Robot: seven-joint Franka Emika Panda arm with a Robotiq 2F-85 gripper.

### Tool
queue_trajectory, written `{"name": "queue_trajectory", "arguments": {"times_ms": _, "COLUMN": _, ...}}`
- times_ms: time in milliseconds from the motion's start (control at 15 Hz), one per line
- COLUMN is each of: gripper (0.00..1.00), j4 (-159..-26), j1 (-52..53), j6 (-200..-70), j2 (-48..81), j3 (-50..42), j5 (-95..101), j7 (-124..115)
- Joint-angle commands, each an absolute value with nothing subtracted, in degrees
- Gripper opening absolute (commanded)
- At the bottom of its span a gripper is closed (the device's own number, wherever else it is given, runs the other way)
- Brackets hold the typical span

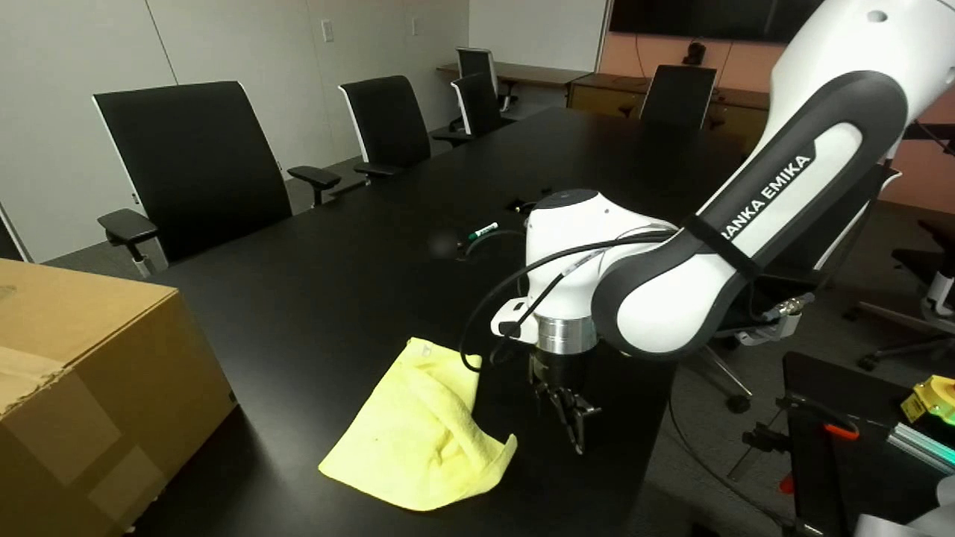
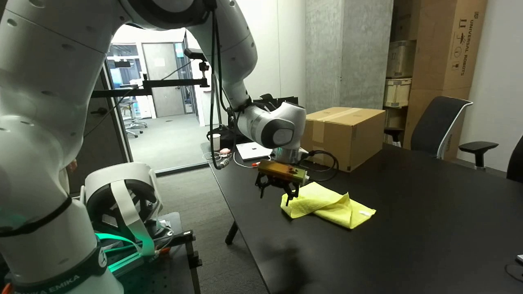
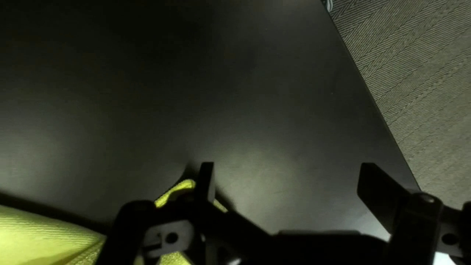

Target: Fold the yellow towel from bottom to top.

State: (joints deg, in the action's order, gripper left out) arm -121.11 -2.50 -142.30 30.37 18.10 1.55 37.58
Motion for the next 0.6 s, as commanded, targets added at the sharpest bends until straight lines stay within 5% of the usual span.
{"name": "queue_trajectory", "arguments": {"times_ms": 0, "gripper": 1.00, "j4": -119.4, "j1": -0.7, "j6": -142.1, "j2": 31.0, "j3": 17.9, "j5": 0.5, "j7": 38.2}}
{"name": "queue_trajectory", "arguments": {"times_ms": 533, "gripper": 1.00, "j4": -117.0, "j1": 5.7, "j6": -145.0, "j2": 33.7, "j3": 15.9, "j5": 3.9, "j7": 32.3}}
